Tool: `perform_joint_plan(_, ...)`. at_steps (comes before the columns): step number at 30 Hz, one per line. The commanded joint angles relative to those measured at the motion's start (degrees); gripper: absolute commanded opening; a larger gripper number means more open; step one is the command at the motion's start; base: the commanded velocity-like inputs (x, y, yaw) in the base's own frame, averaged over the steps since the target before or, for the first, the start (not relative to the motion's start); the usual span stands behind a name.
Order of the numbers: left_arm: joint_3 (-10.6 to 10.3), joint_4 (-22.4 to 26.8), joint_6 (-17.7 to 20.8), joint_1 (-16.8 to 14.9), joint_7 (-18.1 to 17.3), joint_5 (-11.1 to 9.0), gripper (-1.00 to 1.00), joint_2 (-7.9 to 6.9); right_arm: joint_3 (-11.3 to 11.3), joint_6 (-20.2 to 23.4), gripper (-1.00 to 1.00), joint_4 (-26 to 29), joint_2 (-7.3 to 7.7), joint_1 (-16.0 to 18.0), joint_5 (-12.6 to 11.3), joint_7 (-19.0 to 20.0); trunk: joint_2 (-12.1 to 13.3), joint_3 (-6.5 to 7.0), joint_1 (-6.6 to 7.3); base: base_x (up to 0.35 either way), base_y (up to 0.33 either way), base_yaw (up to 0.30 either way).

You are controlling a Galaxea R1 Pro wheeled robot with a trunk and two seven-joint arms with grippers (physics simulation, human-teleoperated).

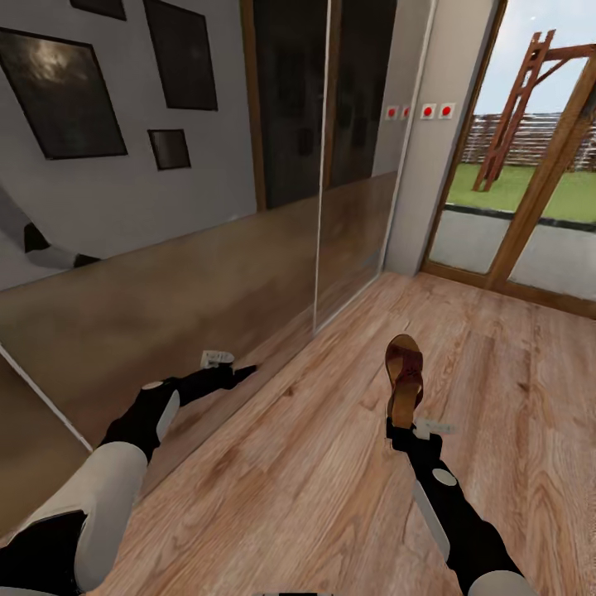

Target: Pick up the two gym shoes and the two sandals from the corridor floor and place them onto the hallstand (shoe rack) in the corridor, making sure they are on the rack and not on the floor. Arrange them so the two gym shoes are next to each other and the two sandals are next to each other.

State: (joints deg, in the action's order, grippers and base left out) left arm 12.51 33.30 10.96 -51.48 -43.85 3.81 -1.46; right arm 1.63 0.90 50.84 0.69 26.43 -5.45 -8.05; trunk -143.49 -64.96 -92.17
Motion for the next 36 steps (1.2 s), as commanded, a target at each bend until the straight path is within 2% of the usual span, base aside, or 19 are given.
perform_joint_plan(1,0.41,0.03,0.48,-0.03,-0.45,0.40,1.00,0.05,-0.13,0.07,-1.00,0.04,0.02,0.03,-0.71,-0.23,-0.02,-0.03,-0.02,0.280,-0.169,-0.245)
perform_joint_plan(17,0.44,-0.08,0.47,-0.03,-0.44,0.41,1.00,0.05,-0.13,0.07,-1.00,0.04,0.03,0.03,-0.71,-0.21,-0.02,0.34,-0.02,0.289,-0.148,-0.245)
perform_joint_plan(36,0.41,-0.08,0.48,-0.03,-0.44,0.41,1.00,0.12,-0.13,0.07,-1.00,0.05,0.02,0.03,-0.71,-0.21,-0.02,0.77,-0.02,0.342,-0.014,-0.245)
